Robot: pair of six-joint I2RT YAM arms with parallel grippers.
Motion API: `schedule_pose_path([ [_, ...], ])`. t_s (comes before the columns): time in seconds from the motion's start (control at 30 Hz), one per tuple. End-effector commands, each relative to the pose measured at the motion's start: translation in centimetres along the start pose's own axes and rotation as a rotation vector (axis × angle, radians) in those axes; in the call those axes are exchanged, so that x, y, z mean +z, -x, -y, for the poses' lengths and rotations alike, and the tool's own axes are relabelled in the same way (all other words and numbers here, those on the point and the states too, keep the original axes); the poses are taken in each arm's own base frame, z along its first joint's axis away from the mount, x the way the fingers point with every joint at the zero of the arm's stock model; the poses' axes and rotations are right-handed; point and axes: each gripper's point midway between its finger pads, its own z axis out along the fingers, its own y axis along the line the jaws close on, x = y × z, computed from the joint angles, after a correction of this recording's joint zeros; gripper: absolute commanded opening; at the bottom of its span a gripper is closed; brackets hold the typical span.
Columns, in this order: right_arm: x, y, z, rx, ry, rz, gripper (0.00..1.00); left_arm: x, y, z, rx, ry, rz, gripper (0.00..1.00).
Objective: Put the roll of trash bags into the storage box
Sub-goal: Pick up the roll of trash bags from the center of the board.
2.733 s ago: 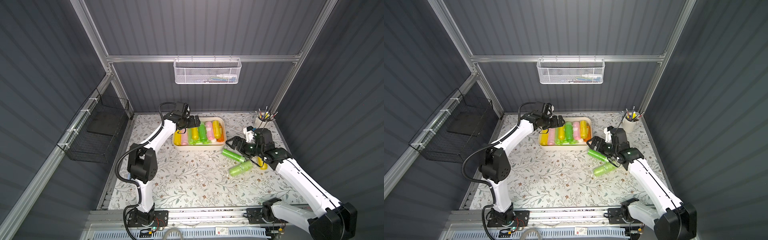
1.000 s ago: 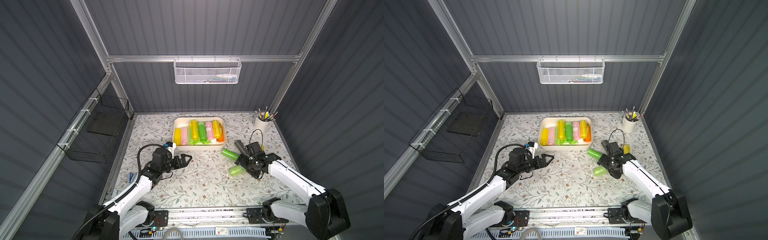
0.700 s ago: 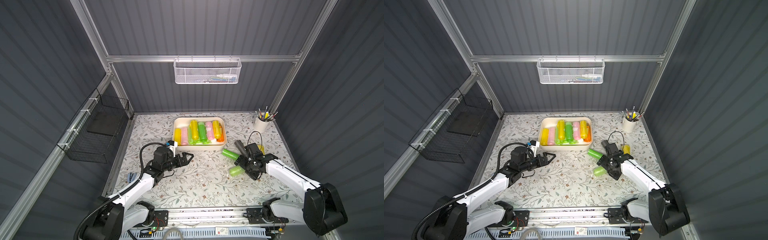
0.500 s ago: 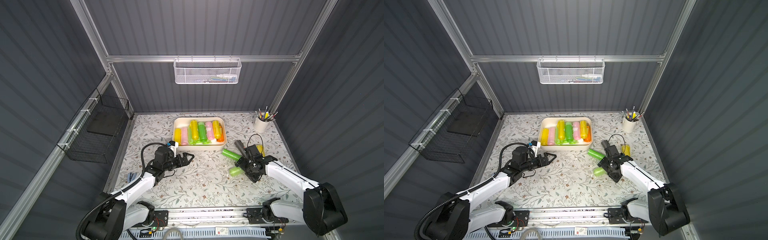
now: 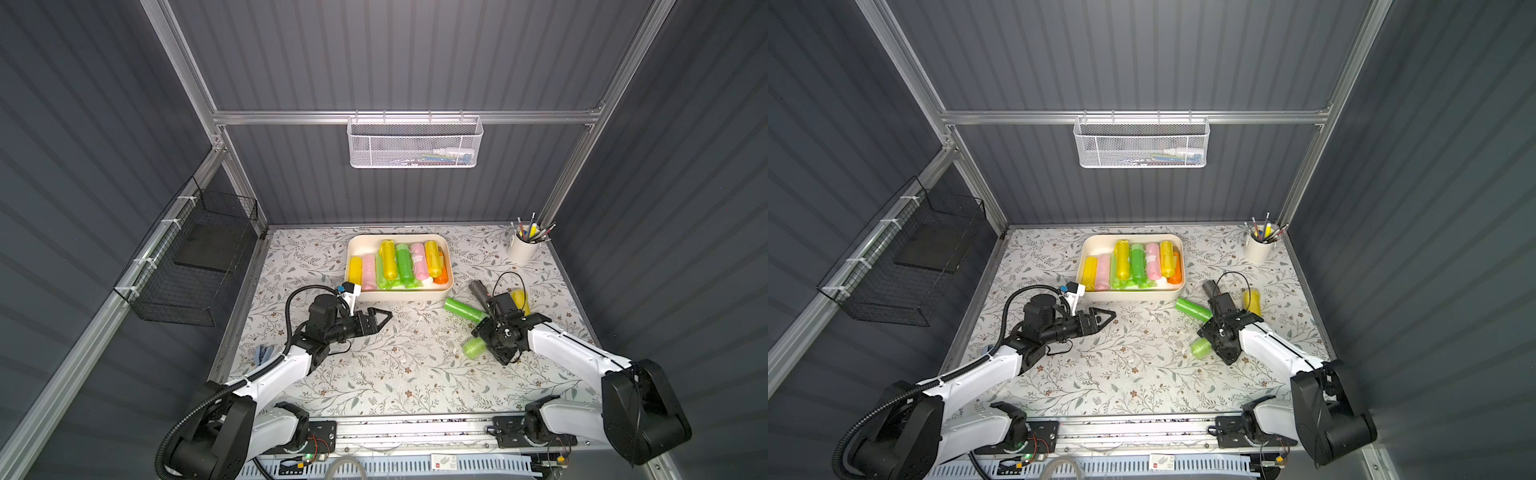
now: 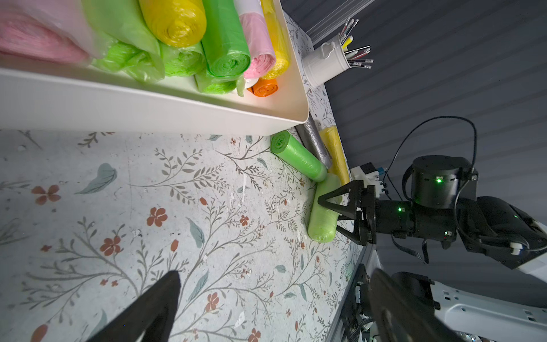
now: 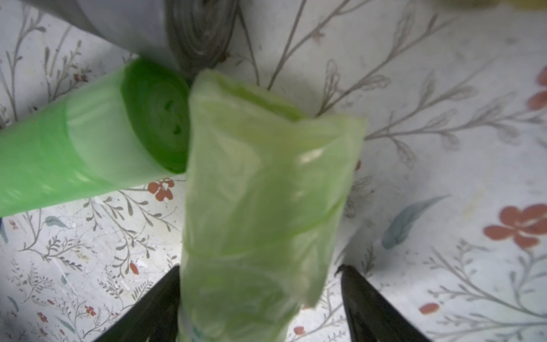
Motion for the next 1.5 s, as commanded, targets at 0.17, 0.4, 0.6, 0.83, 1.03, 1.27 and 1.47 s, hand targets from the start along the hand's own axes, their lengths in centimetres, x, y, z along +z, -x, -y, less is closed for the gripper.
schedule_pose_path([
  [0.17,0.4,0.3,1.0,-0.028,-0.072,0.011,0.77,-0.3,0.1,1.2,0.014,-0.041,0.001,1.00],
  [0.4,0.7,0.5,0.8,-0.063,-0.077,0.010,0.66,-0.3,0.1,1.7,0.030,-0.069,-0.003,1.00],
  [0.6,0.6,0.7,0.7,-0.099,-0.065,0.023,0.53,-0.4,-0.3,1.9,0.028,-0.084,-0.021,1.00],
  [0.83,0.2,0.7,0.1,-0.178,-0.055,0.025,0.52,-0.4,-0.4,1.9,0.015,-0.083,-0.030,1.00],
  [1.03,-0.2,0.1,-1.1,-0.238,-0.023,0.019,0.55,-0.5,-0.4,2.1,0.074,-0.080,-0.037,1.00],
  [1.27,-2.2,-0.3,-3.7,-0.365,0.029,0.103,0.58,-0.7,-0.2,1.9,0.119,-0.034,-0.057,1.00],
  [1.47,-3.4,-0.9,-5.3,-0.402,0.080,0.132,0.55,-0.8,0.0,2.0,0.112,-0.027,-0.054,1.00],
])
